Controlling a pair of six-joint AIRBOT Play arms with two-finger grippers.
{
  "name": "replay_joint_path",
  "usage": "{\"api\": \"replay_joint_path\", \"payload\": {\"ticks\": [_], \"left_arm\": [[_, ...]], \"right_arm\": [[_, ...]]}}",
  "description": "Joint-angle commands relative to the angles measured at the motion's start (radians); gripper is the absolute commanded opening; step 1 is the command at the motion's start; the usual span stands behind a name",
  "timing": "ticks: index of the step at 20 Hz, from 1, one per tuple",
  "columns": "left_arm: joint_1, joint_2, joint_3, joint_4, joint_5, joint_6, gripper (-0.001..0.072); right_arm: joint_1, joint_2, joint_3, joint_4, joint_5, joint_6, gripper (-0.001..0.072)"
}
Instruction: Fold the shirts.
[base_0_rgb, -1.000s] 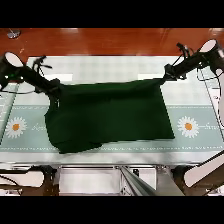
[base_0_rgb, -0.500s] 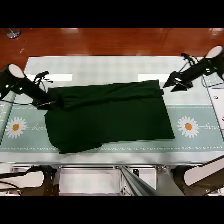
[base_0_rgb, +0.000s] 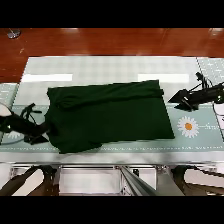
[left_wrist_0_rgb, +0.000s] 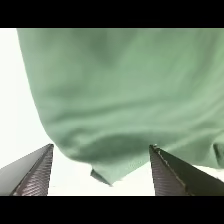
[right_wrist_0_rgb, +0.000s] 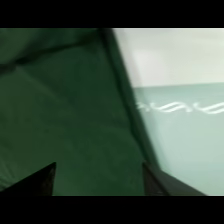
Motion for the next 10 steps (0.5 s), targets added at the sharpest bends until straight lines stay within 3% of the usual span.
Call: {"api": "replay_joint_path", "payload": {"ticks": [1,10], "left_arm": [[0.017,0.126,-0.158,-0.061,0.014,-0.036,0.0706],[-0.069,0.147,-0.258,-0.215,0.069,-0.045,0.0706]], "right_arm": [[-0.008,0.045,-0.128,0.101,-0.042,-0.085,0.0618],[-0.008,0.044,-0.15,0.099,-0.044,-0.103,0.0618]]}}
